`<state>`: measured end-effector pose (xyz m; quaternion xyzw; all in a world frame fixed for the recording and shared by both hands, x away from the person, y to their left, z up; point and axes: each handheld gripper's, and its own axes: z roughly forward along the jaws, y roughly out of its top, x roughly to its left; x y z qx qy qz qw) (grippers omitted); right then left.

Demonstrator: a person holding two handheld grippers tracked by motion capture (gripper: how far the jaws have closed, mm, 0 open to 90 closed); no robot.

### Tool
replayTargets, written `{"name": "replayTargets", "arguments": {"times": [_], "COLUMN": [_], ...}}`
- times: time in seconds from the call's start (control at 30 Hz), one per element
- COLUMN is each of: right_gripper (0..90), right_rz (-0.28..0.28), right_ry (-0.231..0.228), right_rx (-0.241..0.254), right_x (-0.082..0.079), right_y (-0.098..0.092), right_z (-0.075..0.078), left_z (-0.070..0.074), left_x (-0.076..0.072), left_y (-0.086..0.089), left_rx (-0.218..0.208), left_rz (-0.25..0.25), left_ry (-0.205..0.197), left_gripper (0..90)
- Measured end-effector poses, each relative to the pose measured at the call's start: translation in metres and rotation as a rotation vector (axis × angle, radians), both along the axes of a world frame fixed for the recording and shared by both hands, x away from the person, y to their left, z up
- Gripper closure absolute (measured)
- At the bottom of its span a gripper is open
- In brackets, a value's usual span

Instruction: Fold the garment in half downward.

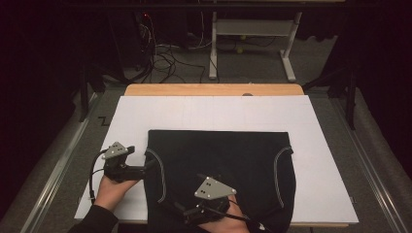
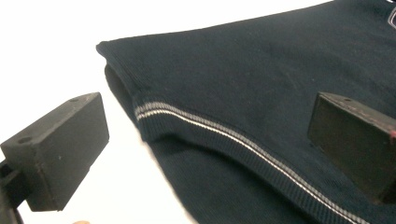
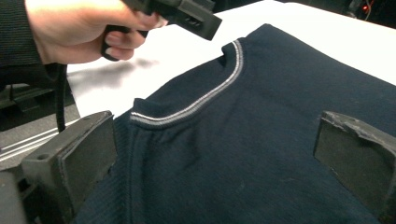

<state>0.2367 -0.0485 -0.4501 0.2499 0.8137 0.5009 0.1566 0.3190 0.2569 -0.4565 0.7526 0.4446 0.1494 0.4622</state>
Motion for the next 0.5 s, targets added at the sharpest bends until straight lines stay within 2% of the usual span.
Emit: {"name": "replayTargets", "arguments": {"times": [0.1, 0.17, 0.27, 0.5], "right_gripper": [0.3, 0.3, 0.2, 0.3], "right_rz": [0.015, 0.020, 0.035, 0.060], "right_ry": [0.006, 0.008, 0.018, 0.030], "right_rx": [-0.010, -0.011, -0.007, -0.006], "right_x": [0.000, -0.001, 0.000, 0.002], "right_y": [0.008, 0.012, 0.017, 0.027], "right_z": [-0.002, -0.003, -0.004, -0.005], "left_z": [0.003, 0.005, 0.009, 0.023], "left_x": [0.004, 0.008, 0.015, 0.032], "left_y": [0.000, 0.001, 0.002, 0.008], "left_rx": [-0.001, -0.017, -0.001, 0.002], "left_rz": [-0.002, -0.002, -0.003, 0.004], "left_ry": [-0.006, -0.010, -0.010, -0.004], "left_gripper": [0.0, 0.0, 0.0, 0.0]}}
